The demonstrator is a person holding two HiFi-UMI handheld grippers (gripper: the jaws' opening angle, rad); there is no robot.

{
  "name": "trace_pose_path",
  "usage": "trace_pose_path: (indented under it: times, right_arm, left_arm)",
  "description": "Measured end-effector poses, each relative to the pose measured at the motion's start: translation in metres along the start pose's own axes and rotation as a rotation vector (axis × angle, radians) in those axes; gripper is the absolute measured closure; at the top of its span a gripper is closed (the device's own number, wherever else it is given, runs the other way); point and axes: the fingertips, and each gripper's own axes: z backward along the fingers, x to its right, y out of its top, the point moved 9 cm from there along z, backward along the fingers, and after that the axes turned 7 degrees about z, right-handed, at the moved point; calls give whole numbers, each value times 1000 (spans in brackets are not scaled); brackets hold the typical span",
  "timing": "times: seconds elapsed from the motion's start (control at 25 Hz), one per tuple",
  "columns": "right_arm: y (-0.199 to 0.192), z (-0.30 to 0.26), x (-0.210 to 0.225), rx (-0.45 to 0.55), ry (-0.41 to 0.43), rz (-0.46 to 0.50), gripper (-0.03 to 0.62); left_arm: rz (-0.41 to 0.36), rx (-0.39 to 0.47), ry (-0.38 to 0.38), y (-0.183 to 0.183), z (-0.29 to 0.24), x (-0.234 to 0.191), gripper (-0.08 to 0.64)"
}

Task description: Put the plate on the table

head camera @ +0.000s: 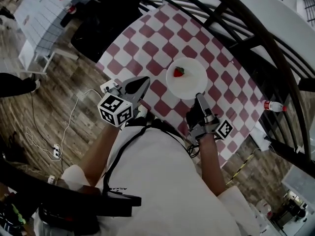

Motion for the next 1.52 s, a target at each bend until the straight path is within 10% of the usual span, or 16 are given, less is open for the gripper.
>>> trace_pose_path:
  times: [1.52]
  right_arm:
    - [44, -50, 162, -171, -72, -6, 572]
  left_arm:
    - [24, -67, 177, -61, -18, -20, 554]
